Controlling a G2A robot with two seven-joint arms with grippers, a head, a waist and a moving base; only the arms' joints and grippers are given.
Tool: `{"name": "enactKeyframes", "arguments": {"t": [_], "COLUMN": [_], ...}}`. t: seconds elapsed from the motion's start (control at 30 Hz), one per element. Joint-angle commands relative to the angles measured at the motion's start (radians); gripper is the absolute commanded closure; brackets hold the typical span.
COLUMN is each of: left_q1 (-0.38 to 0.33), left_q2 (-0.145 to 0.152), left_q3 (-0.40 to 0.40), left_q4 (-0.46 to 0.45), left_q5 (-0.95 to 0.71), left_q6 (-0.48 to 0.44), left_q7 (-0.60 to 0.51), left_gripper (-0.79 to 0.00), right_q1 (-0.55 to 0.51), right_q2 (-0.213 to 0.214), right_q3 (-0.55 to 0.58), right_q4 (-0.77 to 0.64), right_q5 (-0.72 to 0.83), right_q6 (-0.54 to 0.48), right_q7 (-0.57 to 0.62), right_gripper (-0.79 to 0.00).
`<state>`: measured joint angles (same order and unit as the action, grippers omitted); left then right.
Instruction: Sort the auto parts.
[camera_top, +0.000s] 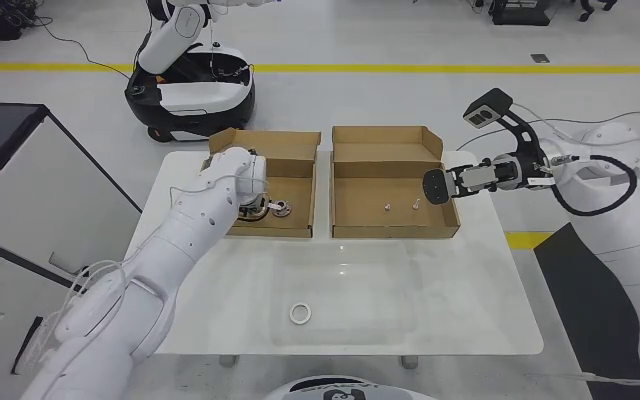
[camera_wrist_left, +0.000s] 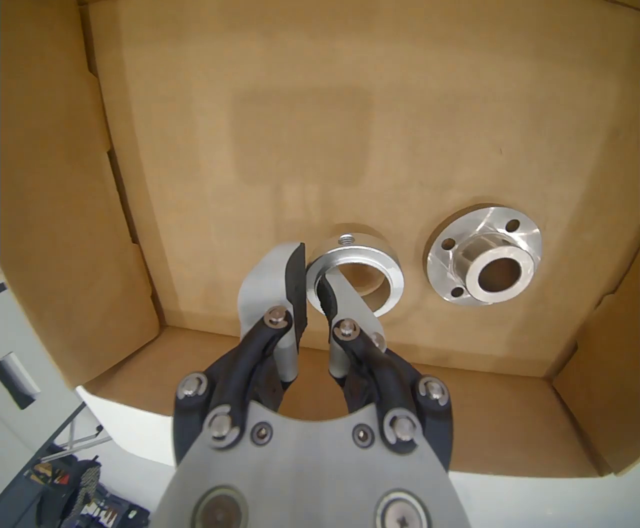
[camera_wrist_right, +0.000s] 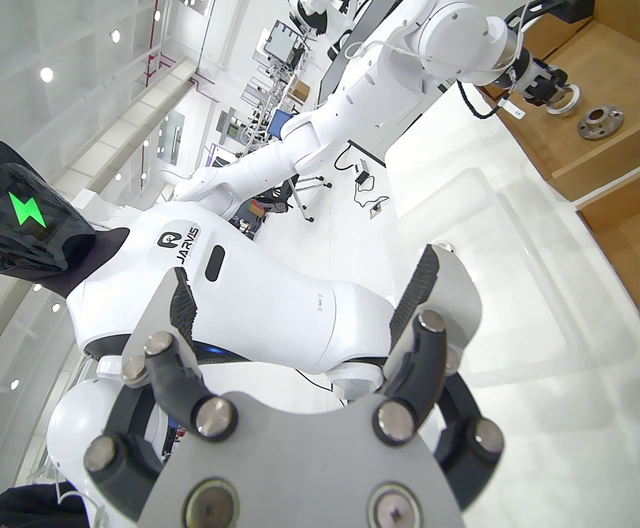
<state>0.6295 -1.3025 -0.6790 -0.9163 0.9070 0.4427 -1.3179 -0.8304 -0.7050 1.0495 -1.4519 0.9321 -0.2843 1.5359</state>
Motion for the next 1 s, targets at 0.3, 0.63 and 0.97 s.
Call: {"name": "enactKeyframes", "arguments": {"t": [0.3, 0.63, 0.97], "left_q1": [-0.016, 0.003, 0.211], "left_q2": [-0.027, 0.01, 0.109], "left_q3": [0.01, -0.07, -0.249], "left_q4": [0.066, -0.069, -0.543], "left_q5": [0.02, 0.078, 0.237], "left_q6": [0.012, 0.015, -0.137], "left_q7": [0.014, -0.044, -0.103], "left_gripper": [-0.785, -0.785, -0.785], "right_q1": [0.0, 0.0, 0.0], "right_q2": [0.0, 0.0, 0.0], "right_q3": [0.0, 0.0, 0.0], "right_q4": [0.0, 0.0, 0.0], "right_q5": [0.0, 0.0, 0.0], "right_q6": [0.0, 0.0, 0.0], "right_q7": [0.0, 0.0, 0.0], "right_gripper": [-0.785, -0.785, -0.785]}}
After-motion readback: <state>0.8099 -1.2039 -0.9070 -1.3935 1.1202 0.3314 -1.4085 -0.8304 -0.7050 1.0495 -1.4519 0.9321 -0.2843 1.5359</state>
